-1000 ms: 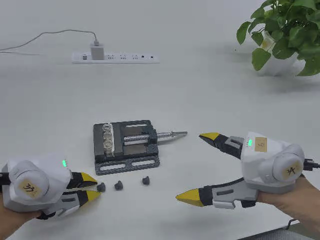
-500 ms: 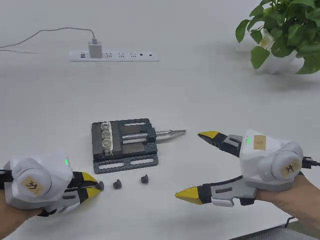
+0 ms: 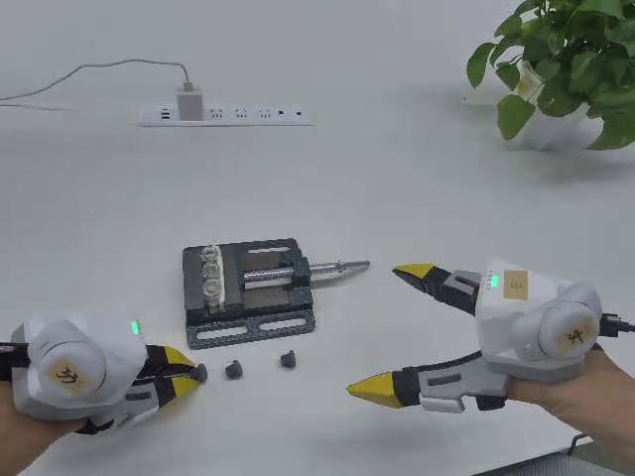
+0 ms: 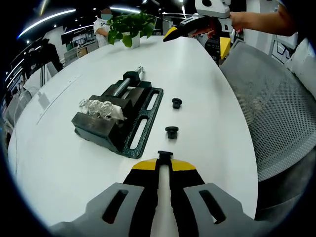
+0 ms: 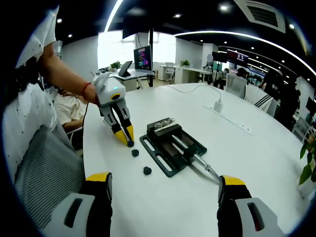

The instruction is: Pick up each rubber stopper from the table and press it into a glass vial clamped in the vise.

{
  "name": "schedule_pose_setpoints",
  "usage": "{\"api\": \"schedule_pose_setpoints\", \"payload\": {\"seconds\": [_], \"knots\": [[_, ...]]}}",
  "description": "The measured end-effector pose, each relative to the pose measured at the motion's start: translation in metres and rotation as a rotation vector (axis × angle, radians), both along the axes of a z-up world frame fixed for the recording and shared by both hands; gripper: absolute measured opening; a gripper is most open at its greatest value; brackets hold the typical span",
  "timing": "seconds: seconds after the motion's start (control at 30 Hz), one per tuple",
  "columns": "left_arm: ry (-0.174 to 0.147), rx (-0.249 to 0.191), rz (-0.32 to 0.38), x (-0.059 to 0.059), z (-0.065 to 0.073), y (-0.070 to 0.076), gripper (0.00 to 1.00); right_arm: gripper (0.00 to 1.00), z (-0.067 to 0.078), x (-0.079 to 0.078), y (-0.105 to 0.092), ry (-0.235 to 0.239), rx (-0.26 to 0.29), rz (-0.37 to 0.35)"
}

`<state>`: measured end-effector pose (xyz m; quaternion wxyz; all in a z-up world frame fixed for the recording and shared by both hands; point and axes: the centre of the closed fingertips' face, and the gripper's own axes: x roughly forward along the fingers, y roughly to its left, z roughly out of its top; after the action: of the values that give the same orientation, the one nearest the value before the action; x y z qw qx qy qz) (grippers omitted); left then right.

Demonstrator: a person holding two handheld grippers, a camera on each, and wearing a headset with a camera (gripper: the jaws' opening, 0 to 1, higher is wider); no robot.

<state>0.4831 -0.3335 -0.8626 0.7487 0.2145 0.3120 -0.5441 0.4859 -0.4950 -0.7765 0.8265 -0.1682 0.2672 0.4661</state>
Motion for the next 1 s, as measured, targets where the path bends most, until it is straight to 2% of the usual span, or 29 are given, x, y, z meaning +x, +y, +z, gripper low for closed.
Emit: {"api": "schedule_pose_setpoints", "payload": {"seconds": [0.47,0.57,0.7,1.0], "knots": [[0.003,-0.014,0.027,-0.003,0.004,0.003,0.03,0.87,0.006,-0.001,0.006,-0.004,0.011,0.005],[0.012,-0.046,0.046,-0.004,0.012,0.002,0.03,0.87,0.01,0.0,0.011,-0.005,0.026,0.007],[0.005,-0.074,0.058,-0.006,0.022,0.002,0.03,0.87,0.019,0.002,0.017,-0.014,0.047,0.014],[-0.011,-0.173,0.115,-0.009,0.059,-0.004,0.03,0.84,0.046,0.007,0.037,-0.054,0.085,0.056]]}}
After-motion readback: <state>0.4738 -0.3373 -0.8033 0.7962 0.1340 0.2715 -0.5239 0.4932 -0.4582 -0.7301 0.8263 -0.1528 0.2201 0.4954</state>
